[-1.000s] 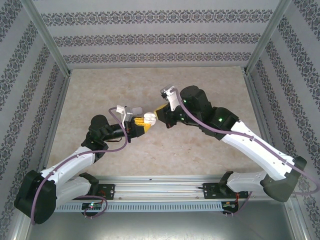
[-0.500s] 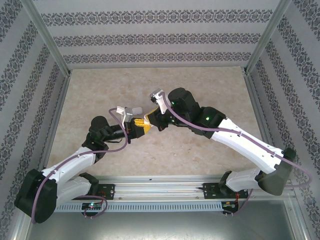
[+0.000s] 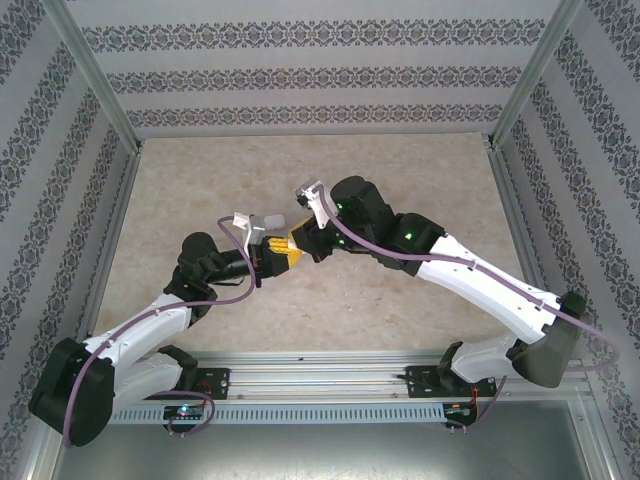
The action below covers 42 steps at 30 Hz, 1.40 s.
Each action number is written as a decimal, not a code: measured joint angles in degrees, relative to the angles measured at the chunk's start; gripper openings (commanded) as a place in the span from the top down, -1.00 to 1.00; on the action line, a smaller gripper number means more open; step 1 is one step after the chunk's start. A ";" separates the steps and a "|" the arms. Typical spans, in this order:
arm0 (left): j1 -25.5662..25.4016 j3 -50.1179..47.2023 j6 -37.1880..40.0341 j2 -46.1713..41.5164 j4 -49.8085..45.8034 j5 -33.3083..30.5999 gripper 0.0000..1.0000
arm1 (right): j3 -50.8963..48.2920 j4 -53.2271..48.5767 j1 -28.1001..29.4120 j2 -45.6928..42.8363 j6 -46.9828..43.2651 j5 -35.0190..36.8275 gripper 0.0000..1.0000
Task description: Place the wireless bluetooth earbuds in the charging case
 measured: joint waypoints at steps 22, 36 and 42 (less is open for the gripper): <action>0.00 0.00 -0.42 0.00 0.00 -0.09 1.00 | 0.00 -0.81 0.00 0.94 0.11 -1.20 0.43; 0.00 0.00 -0.39 0.00 0.02 -0.09 1.00 | 3.45 -2.80 0.00 0.96 0.28 -0.76 0.25; 0.00 0.00 -0.37 -0.02 0.00 -0.11 1.00 | 3.87 -3.37 -0.15 0.33 0.61 -0.11 0.24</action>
